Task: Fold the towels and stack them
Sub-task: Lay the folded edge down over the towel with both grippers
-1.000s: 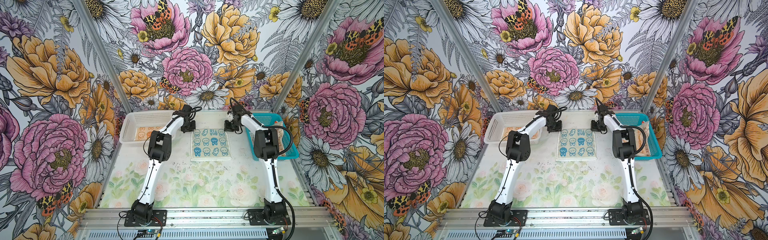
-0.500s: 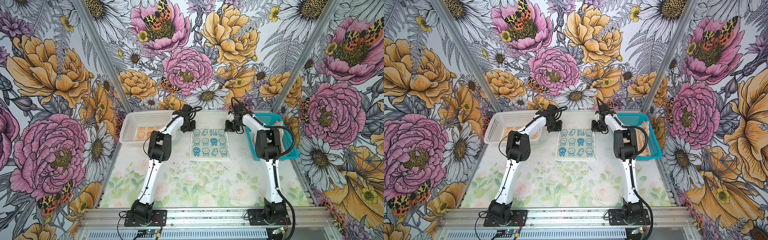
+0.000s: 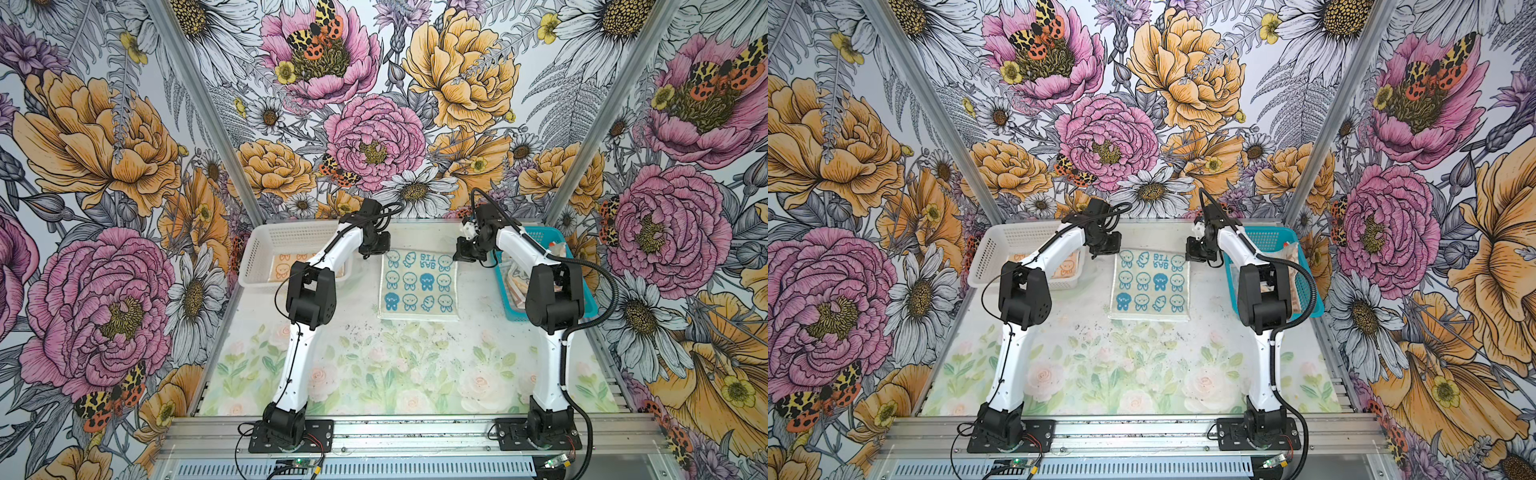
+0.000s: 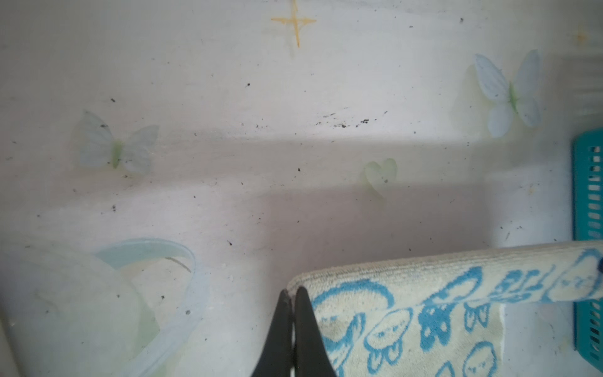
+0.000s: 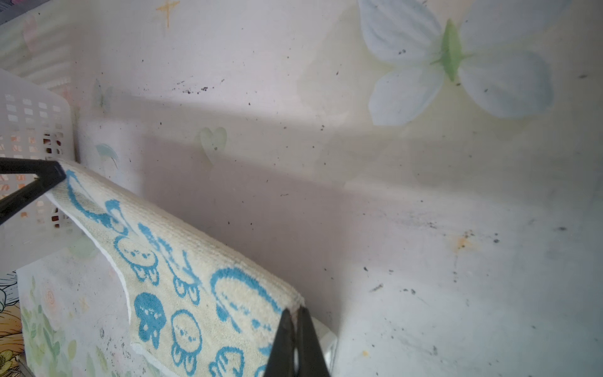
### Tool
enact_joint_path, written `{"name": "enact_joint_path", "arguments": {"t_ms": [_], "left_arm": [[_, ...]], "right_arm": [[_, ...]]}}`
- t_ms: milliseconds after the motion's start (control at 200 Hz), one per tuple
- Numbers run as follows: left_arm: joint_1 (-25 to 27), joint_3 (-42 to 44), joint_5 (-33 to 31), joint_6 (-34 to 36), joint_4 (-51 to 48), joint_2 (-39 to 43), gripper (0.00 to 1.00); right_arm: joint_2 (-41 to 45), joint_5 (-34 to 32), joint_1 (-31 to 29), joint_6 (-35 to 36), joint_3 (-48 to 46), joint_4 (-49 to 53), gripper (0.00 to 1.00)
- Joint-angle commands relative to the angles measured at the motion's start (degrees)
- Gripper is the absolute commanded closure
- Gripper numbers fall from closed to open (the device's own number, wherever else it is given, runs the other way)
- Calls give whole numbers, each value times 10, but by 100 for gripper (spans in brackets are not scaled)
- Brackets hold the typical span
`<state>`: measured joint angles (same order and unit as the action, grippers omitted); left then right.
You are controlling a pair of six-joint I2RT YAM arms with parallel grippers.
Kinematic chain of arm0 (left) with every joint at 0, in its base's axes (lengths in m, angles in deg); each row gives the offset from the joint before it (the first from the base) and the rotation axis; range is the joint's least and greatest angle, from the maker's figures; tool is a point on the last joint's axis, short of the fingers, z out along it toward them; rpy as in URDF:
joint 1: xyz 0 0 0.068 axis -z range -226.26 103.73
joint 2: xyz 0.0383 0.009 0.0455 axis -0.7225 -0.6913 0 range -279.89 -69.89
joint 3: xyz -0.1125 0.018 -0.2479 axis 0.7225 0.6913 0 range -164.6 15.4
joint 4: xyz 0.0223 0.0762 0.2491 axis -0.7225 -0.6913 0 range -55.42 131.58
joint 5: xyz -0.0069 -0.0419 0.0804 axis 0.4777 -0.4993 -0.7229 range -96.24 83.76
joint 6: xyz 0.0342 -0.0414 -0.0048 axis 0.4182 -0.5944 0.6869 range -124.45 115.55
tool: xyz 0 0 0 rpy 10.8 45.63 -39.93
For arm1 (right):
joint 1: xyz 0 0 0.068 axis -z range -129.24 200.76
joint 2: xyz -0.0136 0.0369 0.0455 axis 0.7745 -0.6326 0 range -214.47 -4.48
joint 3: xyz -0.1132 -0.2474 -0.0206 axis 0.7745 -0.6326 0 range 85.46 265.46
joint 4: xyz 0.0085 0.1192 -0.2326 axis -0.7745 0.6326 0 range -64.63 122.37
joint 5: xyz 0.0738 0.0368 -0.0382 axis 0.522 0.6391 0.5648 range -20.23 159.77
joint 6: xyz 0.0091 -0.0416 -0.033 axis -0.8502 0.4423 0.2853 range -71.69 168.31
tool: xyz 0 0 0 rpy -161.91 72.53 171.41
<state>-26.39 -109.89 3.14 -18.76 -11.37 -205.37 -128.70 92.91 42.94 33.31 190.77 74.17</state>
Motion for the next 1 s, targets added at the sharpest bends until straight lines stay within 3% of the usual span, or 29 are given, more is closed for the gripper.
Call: {"name": "enact_joint_path", "arguments": {"t_ms": [0,600,996], "left_arm": [[0,49,-40,10,24,44,100],[17,365,-38,-37,156,229,100],[34,470,-24,-79,200,284,100]], "right_arm": [[46,-10,3,-5,-36,-7,100],[184,-11,-20,-37,-287,-87,100],[214,-23,-22,-44,-332,-100,100]]}}
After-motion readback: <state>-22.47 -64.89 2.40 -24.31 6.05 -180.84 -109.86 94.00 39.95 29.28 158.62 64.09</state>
